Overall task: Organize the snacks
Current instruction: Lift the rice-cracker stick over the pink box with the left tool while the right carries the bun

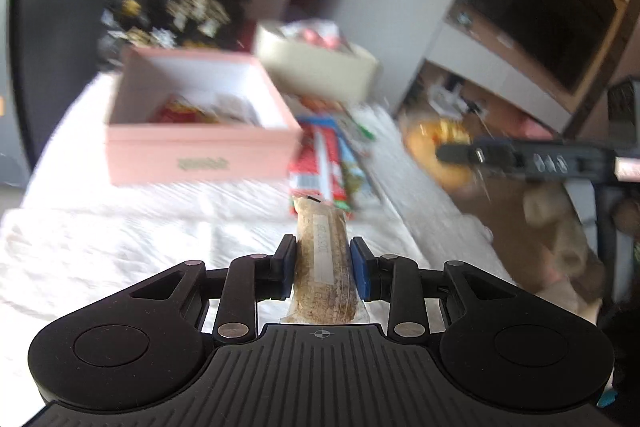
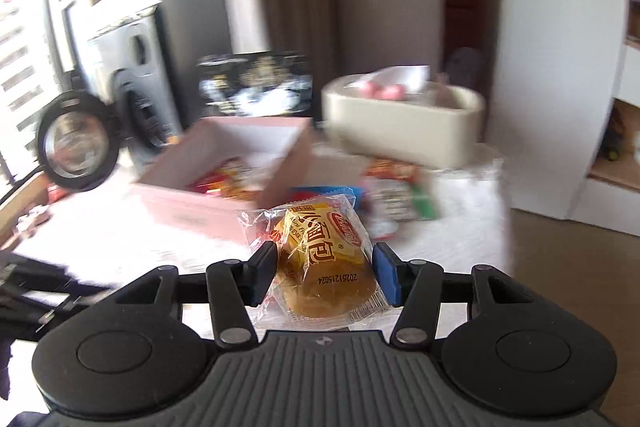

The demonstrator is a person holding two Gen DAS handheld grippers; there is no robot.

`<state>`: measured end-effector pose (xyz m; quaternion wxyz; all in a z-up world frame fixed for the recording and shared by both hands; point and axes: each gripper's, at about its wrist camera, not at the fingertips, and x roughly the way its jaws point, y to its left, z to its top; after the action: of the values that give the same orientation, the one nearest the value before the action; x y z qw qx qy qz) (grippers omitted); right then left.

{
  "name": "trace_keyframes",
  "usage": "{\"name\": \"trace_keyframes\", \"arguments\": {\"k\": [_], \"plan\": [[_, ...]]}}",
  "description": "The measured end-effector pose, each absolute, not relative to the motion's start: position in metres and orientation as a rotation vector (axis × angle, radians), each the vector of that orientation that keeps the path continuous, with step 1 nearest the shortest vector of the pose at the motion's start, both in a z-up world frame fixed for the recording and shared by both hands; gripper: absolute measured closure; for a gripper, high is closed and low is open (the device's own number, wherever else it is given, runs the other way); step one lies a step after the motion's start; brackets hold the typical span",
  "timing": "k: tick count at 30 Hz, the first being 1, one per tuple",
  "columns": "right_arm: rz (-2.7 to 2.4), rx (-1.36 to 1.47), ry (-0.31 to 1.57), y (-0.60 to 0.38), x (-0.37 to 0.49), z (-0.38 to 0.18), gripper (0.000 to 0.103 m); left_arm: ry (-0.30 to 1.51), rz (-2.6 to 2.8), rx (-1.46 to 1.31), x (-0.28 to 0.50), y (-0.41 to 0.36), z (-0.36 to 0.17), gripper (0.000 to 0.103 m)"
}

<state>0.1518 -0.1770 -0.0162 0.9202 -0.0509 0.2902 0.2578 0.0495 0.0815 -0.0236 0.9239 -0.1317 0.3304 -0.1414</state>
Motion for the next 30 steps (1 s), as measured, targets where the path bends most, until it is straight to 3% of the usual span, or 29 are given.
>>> {"name": "trace_keyframes", "arguments": {"k": [9,11,13,17,20,22,30], "plan": [[0.666,-0.158,0.467,-0.11,0.13,0.024,0.051,0.557,-0.182,-0.212,0.079,0.112,0.021,0.069],[0.664,-0.163,0.422,-0.099,0.138,0.031,0.052,0.559,-0.146,-0.207,0.103,0.119,0.021,0.069],[0.654,-0.176,0.407,-0.087,0.149,0.034,0.061,0.561,-0.121,-0.191,0.124,0.121,0.017,0.069],[0.67,-0.197,0.459,-0.074,0.167,0.026,0.061,0.593,-0.107,-0.18,0.152,0.122,0.005,0.069],[0.682,-0.224,0.526,-0.08,0.168,0.011,0.054,0.613,-0.132,-0.175,0.158,0.119,-0.005,0.069],[0.72,-0.252,0.578,-0.089,0.16,-0.004,0.038,0.624,-0.154,-0.19,0.155,0.117,-0.011,0.069],[0.737,-0.438,0.751,-0.106,0.109,-0.065,0.036,0.702,-0.248,-0.242,0.114,0.106,-0.033,0.069]]}}
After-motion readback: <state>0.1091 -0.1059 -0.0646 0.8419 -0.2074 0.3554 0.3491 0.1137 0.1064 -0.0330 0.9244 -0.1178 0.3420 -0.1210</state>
